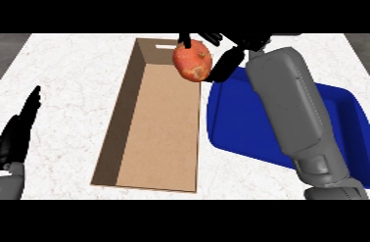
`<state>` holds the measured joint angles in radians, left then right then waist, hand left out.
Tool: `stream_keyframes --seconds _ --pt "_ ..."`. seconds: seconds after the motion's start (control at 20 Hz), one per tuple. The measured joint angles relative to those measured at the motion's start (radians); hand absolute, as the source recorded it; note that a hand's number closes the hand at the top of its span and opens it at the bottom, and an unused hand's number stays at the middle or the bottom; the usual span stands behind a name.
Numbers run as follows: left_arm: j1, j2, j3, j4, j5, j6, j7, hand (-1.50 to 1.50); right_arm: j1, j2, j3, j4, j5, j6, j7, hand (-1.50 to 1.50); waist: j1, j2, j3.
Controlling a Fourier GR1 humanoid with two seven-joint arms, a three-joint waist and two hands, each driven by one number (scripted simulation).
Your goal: Pick the squash from the tray and place it in the cardboard box
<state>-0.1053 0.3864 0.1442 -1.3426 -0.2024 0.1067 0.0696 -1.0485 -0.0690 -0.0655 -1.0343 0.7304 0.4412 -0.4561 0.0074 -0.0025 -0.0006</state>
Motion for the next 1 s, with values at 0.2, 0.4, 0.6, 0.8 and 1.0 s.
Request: stream_keyframes --seconds 0.2,0.4,0.6,0.8,1.0 --pt "0.004 0.0 0.005 0.003 0.0 -0.009 -0.006 0.0 -0.057 0.043 0.043 0.038 -0.09 -0.008 0.139 1.5 0.008 0.001 0.0" --pt "-0.006 -0.013 -0.005 -0.014 -0.014 -0.004 0.009 0.0 -0.108 0.059 0.149 0.109 -0.204 -0.082 0.234 1.5 0.02 0.003 0.0" --pt "-0.018 -0.021 -0.011 -0.009 -0.02 -0.009 0.013 0.0 -0.163 0.065 0.261 0.226 -0.289 -0.186 0.255 1.5 0.032 0.007 0.0" --pt "-0.032 -0.04 -0.022 0.02 -0.036 0.001 -0.009 0.0 -0.214 0.067 0.398 0.296 -0.379 -0.285 0.304 1.5 0.046 0.011 -0.001" --pt "-0.066 -0.033 -0.023 0.025 -0.035 -0.015 0.0 0.0 -0.229 0.068 0.499 0.372 -0.46 -0.378 0.354 -1.5 0.064 0.015 -0.001"
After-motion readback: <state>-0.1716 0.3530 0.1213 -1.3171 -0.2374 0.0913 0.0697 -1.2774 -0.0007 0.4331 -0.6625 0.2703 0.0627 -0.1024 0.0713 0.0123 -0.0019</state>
